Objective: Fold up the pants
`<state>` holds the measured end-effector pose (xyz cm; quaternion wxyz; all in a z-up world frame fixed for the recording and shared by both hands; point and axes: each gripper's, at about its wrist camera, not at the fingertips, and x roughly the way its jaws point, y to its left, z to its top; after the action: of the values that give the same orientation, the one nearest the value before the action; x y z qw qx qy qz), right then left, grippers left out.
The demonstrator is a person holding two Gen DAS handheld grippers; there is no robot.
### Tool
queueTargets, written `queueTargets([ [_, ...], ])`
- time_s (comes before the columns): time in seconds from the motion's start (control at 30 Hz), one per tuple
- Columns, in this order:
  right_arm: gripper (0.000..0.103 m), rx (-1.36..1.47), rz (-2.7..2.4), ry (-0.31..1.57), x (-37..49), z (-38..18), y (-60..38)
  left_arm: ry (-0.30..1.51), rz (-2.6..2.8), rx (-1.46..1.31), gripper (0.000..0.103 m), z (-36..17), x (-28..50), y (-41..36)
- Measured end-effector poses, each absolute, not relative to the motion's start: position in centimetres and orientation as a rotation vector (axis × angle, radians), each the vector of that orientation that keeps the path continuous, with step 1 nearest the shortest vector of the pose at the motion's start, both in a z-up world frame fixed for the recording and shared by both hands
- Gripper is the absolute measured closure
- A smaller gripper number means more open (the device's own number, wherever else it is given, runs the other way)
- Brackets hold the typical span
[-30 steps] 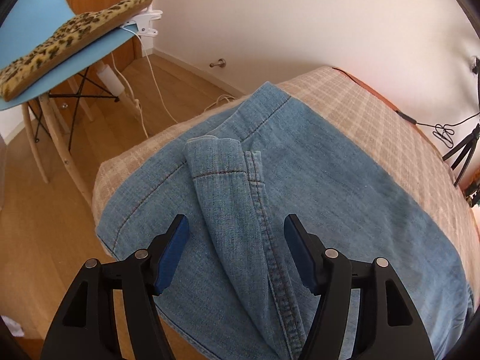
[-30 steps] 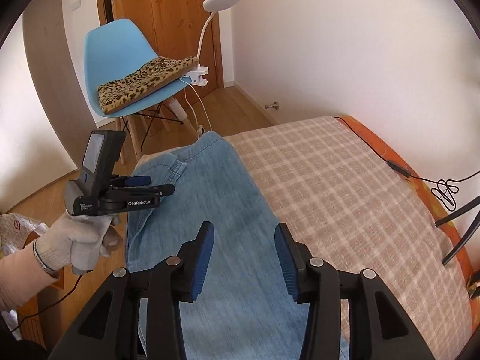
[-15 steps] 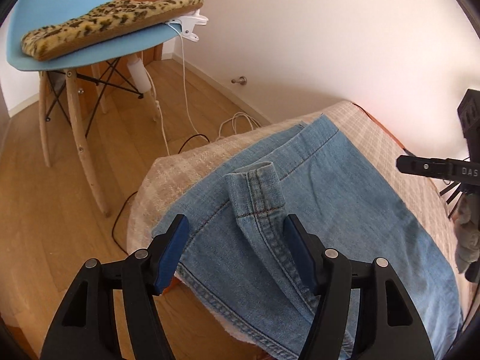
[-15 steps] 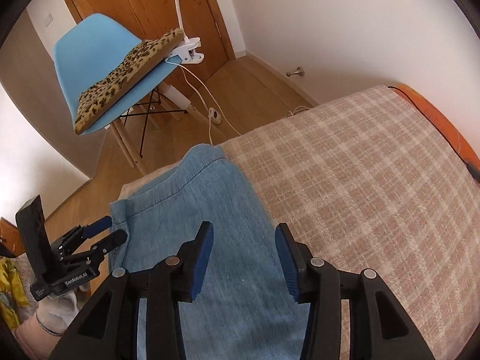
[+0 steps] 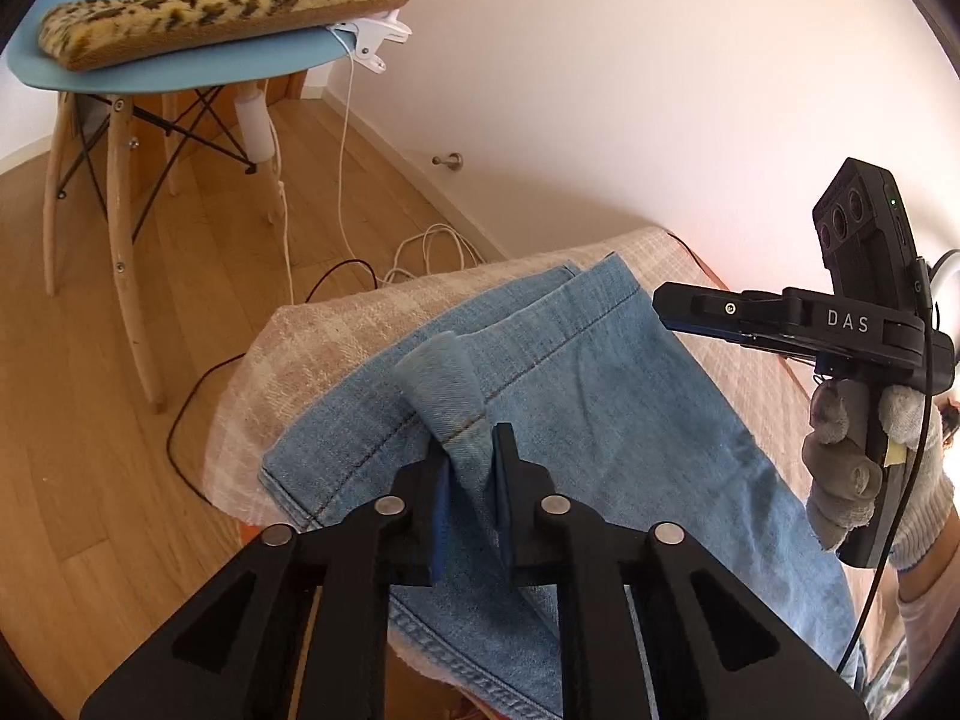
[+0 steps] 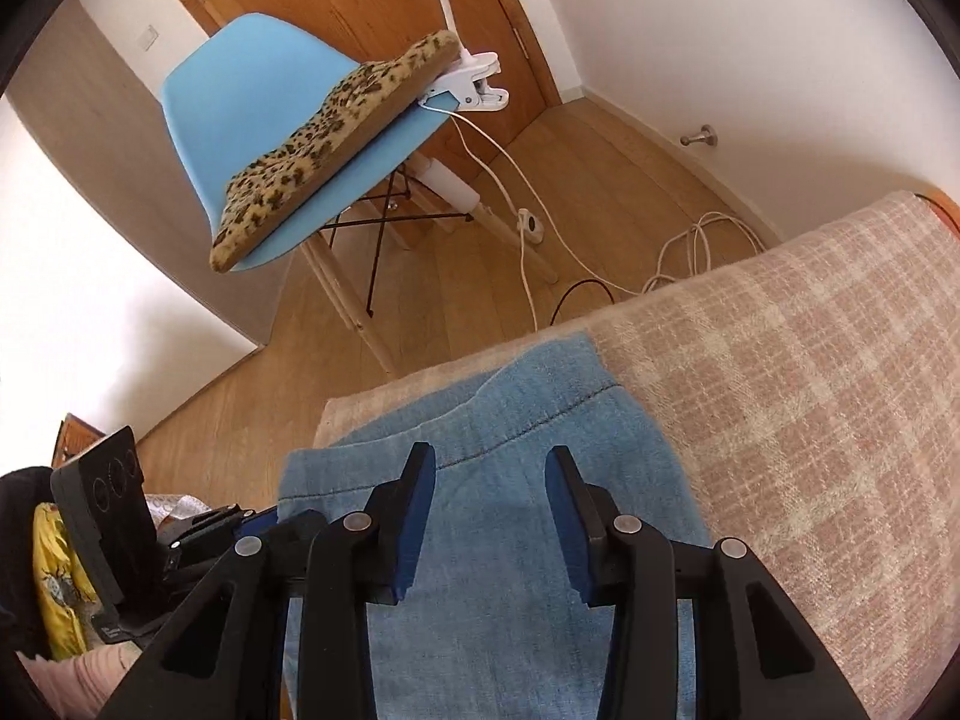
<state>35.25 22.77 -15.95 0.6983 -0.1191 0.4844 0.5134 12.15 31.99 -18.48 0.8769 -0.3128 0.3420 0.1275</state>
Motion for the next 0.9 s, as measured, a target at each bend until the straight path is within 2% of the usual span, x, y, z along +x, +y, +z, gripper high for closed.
queueTargets([
  [0.07,0.061,-0.261,1.075,1.085,36.5,-16.1,22.7,0.687,0.253,-0.675,0.095,-18.6,11.7,32.4],
  [0.2,0.051,-0.242,1.004,1.127,38.7,-17.2,22.9,0.661,0.247,-0.663,0.098,-18.3,10.7,32.3],
  [0.27,0.051,-0.250,0.996,1.136,39.0,-17.8,23.1,0.661,0.243,-0.657,0.098,-18.4,10.5,32.3],
  [0.3,0.053,-0.251,1.011,1.136,39.0,-17.9,23.2,0.663,0.240,-0.655,0.098,-18.4,10.5,32.3],
  [0.33,0.067,-0.247,1.037,1.138,38.8,-18.0,23.2,0.662,0.239,-0.651,0.098,-18.5,10.4,32.2],
  [0.47,0.099,-0.302,1.106,1.099,36.6,-17.4,23.7,0.654,0.235,-0.639,0.098,-18.5,10.5,32.0],
  [0.57,0.102,-0.345,1.146,1.044,34.7,-16.3,23.6,0.672,0.235,-0.653,0.097,-18.6,10.9,32.2],
  [0.63,0.102,-0.379,1.184,0.995,33.5,-15.4,23.6,0.686,0.267,-0.662,0.082,-18.9,11.2,32.7],
  [0.67,0.102,-0.395,1.199,0.980,33.1,-15.1,23.7,0.684,0.281,-0.670,0.081,-19.0,11.3,33.0],
  [0.7,0.102,-0.419,1.185,0.965,32.9,-14.9,23.8,0.675,0.283,-0.683,0.081,-19.2,11.3,33.3],
  [0.77,0.102,-0.450,1.141,0.942,33.0,-14.8,24.1,0.661,0.296,-0.676,0.095,-19.4,11.3,33.4],
  [0.9,0.103,-0.444,1.096,0.884,33.5,-13.7,24.4,0.641,0.279,-0.658,0.098,-19.0,10.4,32.9],
])
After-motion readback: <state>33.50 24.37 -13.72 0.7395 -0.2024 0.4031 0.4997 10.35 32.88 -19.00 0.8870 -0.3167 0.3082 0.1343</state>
